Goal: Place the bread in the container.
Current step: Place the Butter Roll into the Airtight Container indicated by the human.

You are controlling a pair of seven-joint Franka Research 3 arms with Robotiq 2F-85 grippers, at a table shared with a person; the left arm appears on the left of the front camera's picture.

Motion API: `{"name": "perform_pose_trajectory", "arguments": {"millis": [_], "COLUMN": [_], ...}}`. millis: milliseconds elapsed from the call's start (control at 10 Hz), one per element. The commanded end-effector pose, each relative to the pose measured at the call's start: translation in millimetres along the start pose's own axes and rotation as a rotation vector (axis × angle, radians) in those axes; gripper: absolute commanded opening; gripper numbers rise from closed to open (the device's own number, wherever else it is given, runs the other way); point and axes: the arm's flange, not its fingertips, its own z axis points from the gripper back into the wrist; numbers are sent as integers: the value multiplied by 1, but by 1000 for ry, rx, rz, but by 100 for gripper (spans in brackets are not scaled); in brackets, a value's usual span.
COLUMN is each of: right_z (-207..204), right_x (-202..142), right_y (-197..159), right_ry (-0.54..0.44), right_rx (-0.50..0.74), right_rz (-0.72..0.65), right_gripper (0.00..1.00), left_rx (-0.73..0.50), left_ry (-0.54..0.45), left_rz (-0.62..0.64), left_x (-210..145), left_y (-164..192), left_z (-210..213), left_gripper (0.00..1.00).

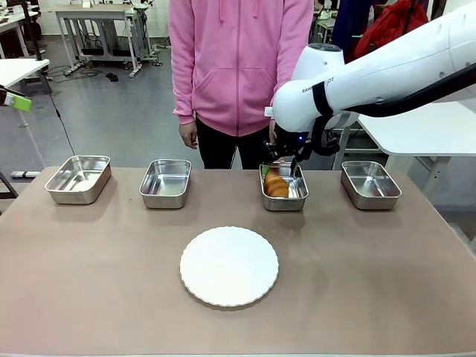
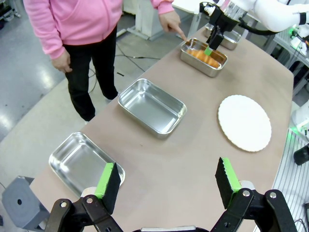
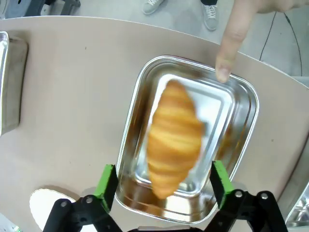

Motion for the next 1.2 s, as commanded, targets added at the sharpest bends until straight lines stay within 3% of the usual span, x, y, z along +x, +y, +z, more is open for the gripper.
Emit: {"name": "perform_pose_trajectory", "arguments": {"millis": [0,100,200,300,1100], "right_z": [1,0,3,0,0], "right_x": [1,0,0,0,0], "right_y": [-5,-5,-6,0,0], "right_ry": [-17,-12,56,0,0], "right_rx": [18,10,-38,0,0], "right_rz": [13,14,-39,0,0], "right_gripper": [100,100,100,100,100], "left_rx": [-5,-5,-5,-5,-5], "left_ry": [-5,-5,-5,-5,-5], "left_rz": [0,0,0,0,0], "left_x": [0,0,0,0,0], "left_y": [-1,-1,-1,-1,-1], "left_z": [1,1,1,1,1], "left_gripper": [100,100,100,100,100]}}
